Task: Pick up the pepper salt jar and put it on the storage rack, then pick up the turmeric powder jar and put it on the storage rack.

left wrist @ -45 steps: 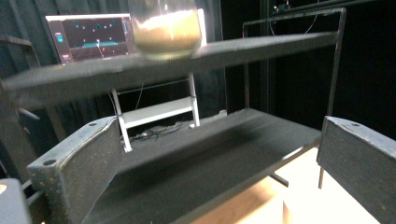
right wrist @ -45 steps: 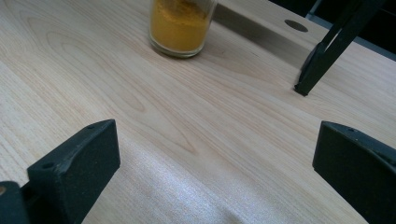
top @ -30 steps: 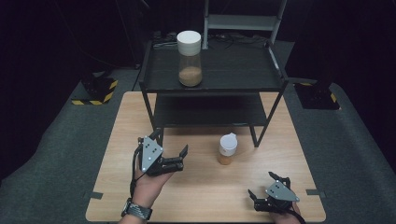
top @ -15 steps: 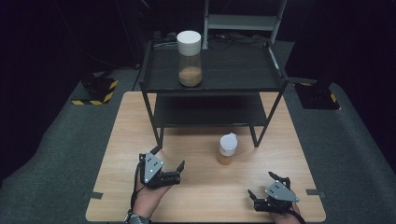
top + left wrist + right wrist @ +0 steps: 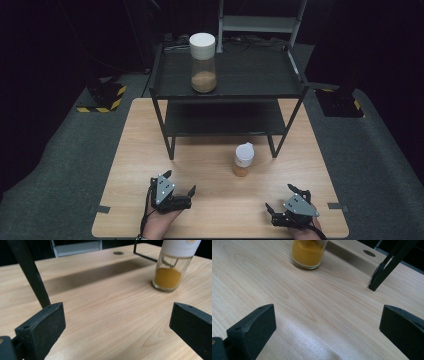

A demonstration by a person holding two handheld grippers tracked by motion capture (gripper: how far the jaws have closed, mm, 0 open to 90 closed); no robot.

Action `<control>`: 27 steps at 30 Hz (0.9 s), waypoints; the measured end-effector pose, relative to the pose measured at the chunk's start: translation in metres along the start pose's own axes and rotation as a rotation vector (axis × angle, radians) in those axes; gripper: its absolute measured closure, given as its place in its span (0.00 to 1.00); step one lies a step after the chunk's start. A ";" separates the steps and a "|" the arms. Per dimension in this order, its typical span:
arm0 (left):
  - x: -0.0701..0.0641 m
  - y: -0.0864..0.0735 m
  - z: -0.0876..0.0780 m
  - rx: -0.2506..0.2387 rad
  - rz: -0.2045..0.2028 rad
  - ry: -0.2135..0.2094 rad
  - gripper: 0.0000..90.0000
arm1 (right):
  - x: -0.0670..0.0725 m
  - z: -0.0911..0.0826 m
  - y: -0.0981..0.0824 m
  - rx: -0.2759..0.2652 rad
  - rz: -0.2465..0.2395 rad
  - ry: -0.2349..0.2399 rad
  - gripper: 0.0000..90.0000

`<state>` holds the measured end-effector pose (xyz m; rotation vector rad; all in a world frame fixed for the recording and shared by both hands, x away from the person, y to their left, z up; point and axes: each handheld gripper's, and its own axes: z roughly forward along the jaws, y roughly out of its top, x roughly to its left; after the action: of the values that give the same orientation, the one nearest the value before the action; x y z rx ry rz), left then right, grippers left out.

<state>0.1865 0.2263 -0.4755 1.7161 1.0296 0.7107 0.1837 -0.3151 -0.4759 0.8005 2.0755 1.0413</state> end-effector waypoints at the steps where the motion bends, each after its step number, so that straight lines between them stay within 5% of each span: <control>1: 0.000 -0.002 0.000 0.004 0.003 0.002 0.01 | 0.000 0.000 0.000 0.002 0.000 -0.002 0.00; 15: -0.010 -0.011 -0.003 0.059 0.084 0.018 0.01 | 0.004 0.002 0.004 0.022 -0.013 -0.017 0.00; 16: -0.013 -0.011 -0.003 0.061 0.109 0.022 0.01 | 0.004 0.002 0.004 0.022 -0.013 -0.017 0.00; 17: -0.019 -0.010 -0.003 0.077 0.180 0.031 0.01 | 0.004 0.003 0.005 0.025 -0.016 -0.014 0.00; 19: -0.020 -0.009 -0.003 0.083 0.196 0.036 0.01 | 0.003 0.003 0.005 0.025 -0.016 -0.013 0.00; 27: -0.015 -0.009 -0.003 0.079 0.143 0.033 0.01 | -0.001 0.002 0.004 0.023 0.002 0.002 0.00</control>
<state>0.1741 0.2164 -0.4831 1.8659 0.9762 0.8005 0.1870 -0.3132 -0.4730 0.8136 2.0926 1.0212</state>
